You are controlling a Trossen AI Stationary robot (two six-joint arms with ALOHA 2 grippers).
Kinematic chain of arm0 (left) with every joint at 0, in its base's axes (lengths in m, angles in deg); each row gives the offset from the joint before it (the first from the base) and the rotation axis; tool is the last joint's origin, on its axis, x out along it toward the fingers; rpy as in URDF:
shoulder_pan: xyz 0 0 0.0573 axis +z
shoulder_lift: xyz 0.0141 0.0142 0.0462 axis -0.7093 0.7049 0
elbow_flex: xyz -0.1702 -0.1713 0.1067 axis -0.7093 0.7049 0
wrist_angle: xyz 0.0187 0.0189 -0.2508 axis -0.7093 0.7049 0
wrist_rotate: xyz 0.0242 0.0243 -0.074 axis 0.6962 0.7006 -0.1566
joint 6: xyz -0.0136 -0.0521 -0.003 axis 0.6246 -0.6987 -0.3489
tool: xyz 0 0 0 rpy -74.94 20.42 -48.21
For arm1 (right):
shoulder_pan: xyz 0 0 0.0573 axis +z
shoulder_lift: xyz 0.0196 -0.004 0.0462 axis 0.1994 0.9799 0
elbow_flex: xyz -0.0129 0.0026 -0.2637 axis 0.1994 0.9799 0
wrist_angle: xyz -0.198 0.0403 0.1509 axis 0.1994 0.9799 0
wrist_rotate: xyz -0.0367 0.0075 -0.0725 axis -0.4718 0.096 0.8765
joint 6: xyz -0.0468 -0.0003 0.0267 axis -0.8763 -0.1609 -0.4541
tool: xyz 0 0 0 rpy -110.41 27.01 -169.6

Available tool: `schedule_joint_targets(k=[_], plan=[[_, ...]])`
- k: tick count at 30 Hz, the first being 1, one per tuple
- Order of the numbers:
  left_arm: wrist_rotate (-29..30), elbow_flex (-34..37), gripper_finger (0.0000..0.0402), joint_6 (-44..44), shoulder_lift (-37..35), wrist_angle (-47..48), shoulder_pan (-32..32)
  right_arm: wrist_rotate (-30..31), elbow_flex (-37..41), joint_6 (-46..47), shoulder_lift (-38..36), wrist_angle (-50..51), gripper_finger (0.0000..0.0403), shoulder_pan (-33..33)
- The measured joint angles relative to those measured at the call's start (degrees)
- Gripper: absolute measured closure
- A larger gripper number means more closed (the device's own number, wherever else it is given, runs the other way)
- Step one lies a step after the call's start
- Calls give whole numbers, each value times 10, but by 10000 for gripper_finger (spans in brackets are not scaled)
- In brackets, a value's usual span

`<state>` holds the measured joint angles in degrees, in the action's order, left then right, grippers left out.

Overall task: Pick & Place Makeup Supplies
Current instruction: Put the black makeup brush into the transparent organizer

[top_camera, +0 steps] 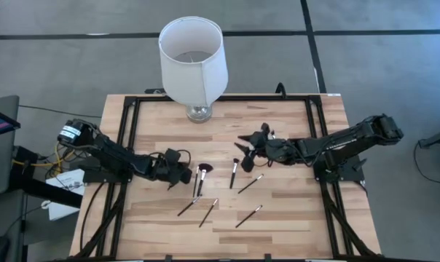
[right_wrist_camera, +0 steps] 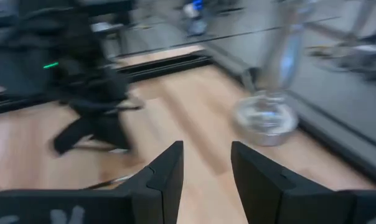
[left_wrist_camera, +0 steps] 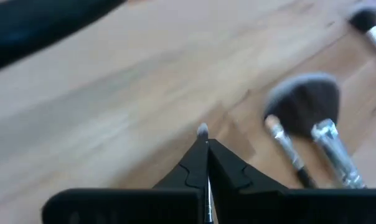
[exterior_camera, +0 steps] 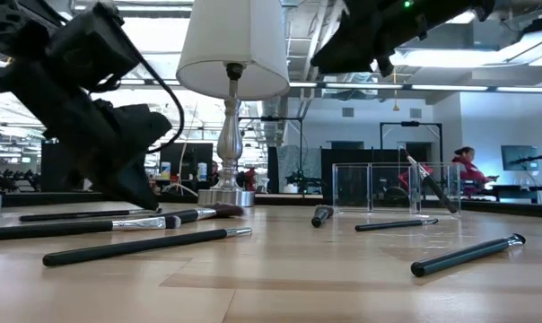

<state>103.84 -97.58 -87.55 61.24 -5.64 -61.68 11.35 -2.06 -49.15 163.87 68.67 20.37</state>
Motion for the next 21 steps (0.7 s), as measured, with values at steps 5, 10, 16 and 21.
schedule_joint_targets(k=[5,10,16,21], plan=[[-1,-1,397,48,0,-69,18,-70,0,9,62,-46,279,0],[-2,-2,397,88,-1,-111,29,-166,0,16,187,-201,262,-18],[-14,-2,397,110,-1,-115,41,-294,-58,80,339,-293,217,-53],[-15,-3,397,116,-2,-122,42,-338,-155,105,450,-277,187,-69]])
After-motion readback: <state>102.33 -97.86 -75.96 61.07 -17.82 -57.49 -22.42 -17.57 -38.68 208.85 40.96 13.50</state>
